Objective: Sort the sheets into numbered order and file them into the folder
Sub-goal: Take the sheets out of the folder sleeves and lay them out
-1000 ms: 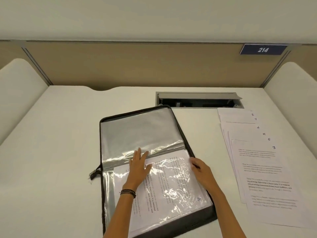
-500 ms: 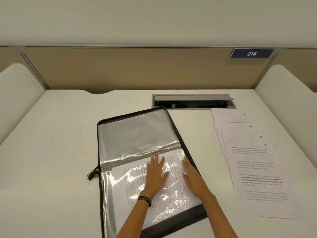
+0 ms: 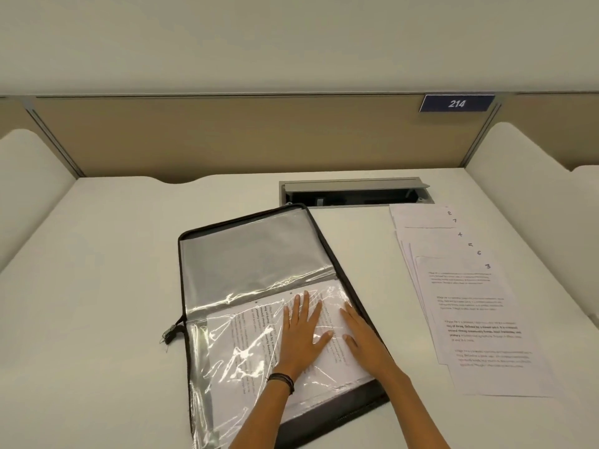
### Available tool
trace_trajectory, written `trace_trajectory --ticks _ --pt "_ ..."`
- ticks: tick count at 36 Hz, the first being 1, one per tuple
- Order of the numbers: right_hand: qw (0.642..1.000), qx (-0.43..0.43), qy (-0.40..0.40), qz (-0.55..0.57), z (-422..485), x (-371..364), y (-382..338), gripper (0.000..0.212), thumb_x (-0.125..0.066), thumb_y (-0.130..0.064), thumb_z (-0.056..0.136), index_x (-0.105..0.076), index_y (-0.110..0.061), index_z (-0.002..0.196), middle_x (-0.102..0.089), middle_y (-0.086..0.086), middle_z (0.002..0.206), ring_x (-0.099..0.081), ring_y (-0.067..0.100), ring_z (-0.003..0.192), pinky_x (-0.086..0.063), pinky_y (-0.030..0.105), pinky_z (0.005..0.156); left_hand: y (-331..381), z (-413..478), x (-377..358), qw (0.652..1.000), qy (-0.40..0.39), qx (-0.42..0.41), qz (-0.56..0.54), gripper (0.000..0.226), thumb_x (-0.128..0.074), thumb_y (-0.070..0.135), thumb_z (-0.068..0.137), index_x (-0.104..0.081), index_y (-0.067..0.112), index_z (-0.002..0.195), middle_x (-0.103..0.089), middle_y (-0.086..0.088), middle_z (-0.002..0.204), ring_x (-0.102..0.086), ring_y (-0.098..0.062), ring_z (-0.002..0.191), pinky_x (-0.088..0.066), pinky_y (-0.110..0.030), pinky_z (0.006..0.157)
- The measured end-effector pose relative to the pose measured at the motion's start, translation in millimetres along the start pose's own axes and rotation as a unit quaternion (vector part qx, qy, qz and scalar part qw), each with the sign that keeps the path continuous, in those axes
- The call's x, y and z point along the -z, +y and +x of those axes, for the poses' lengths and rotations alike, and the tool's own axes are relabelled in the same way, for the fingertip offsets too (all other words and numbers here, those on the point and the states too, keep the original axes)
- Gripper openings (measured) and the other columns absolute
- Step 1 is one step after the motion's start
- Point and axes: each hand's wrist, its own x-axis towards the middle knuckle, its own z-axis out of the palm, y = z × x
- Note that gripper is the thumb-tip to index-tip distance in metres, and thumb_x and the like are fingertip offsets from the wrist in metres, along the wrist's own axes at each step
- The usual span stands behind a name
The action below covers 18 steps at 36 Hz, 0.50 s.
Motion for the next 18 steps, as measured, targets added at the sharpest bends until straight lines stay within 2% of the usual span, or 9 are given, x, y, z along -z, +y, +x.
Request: trace_trajectory --ticks 2,3,6,7,11,13,16,18 --pt "1.0 -0.002 -0.001 0.008 -1.6 -0.4 0.2 0.062 -0.04 -0.022 0.101 0.002 -0.023 0.147 0.005 -0.018 0.148 -0.005 -0.003 0.136 0.001 -0.004 0.099 -2.7 1.0 2.6 1.0 -0.006 -0.002 -0.001 0.071 -0.02 0.066 0.095 -0.026 0.021 0.149 -0.024 -0.012 0.155 0.01 -0.02 0.146 0.005 -0.04 0.115" --pt "1.0 -0.001 0.001 0.014 -2.5 -0.4 0.0 0.061 -0.041 -0.021 0.101 0.002 -0.025 0.145 0.003 -0.018 0.149 -0.006 -0.002 0.137 -0.001 -0.003 0.101 -3.4 1.3 3.5 1.0 -0.008 -0.005 -0.005 0.07 -0.02 0.066 0.095 -0.024 0.022 0.15 -0.022 -0.011 0.156 0.01 -0.02 0.146 0.006 -0.04 0.115" --pt "0.999 -0.001 0.003 0.037 -4.7 -0.9 0.3 0.06 -0.043 -0.02 0.1 0.0 -0.03 0.141 -0.001 -0.018 0.149 -0.008 -0.002 0.138 -0.007 0.008 0.108 -5.5 1.1 3.1 1.0 0.012 -0.016 -0.021 0.07 -0.021 0.066 0.095 -0.01 0.027 0.152 0.002 -0.002 0.161 0.011 -0.019 0.146 0.008 -0.039 0.115" --pt "0.999 -0.003 0.005 0.048 -5.4 -0.4 0.1 0.059 -0.043 -0.019 0.1 -0.003 -0.031 0.141 -0.003 -0.018 0.149 -0.01 -0.001 0.137 -0.009 0.01 0.109 -5.6 0.6 2.3 0.999 0.022 -0.018 -0.026 0.07 -0.022 0.066 0.095 -0.009 0.028 0.152 0.005 -0.001 0.161 0.011 -0.019 0.146 0.008 -0.039 0.115" --pt "0.995 -0.028 0.015 0.098 -8.1 2.4 -1.0 0.054 -0.046 -0.018 0.098 -0.016 -0.032 0.141 -0.014 -0.018 0.146 -0.02 0.0 0.133 -0.014 0.009 0.105 -3.9 0.2 3.2 0.999 0.029 -0.012 -0.027 0.065 -0.022 0.063 0.097 -0.009 0.03 0.152 -0.019 -0.007 0.157 0.008 -0.019 0.147 0.003 -0.04 0.116" --pt "0.992 -0.048 0.016 0.119 -8.8 4.8 -1.1 0.054 -0.046 -0.019 0.098 -0.02 -0.028 0.144 -0.021 -0.017 0.142 -0.027 0.0 0.129 -0.02 0.012 0.104 -4.7 0.3 3.5 0.999 0.023 -0.006 -0.036 0.061 -0.022 0.06 0.098 -0.008 0.034 0.151 -0.023 -0.008 0.155 0.01 -0.017 0.147 0.004 -0.037 0.116" --pt "0.984 -0.077 0.04 0.154 -8.3 10.5 -0.8 0.048 -0.046 -0.015 0.098 -0.031 -0.018 0.144 -0.036 -0.012 0.135 -0.037 0.004 0.123 -0.029 0.016 0.103 -5.1 0.5 3.7 0.998 0.025 -0.008 -0.066 0.053 -0.023 0.054 0.099 -0.025 0.031 0.147 -0.025 -0.008 0.153 0.011 -0.012 0.146 0.009 -0.032 0.117" --pt "0.977 -0.092 0.064 0.182 -7.8 14.3 -0.5 0.041 -0.044 -0.011 0.099 -0.04 -0.013 0.14 -0.047 -0.007 0.133 -0.045 0.007 0.122 -0.032 0.009 0.098 -4.1 1.0 5.3 0.997 0.025 -0.017 -0.077 0.051 -0.021 0.051 0.101 -0.037 0.027 0.143 -0.027 -0.007 0.152 0.006 -0.013 0.146 0.011 -0.031 0.116"
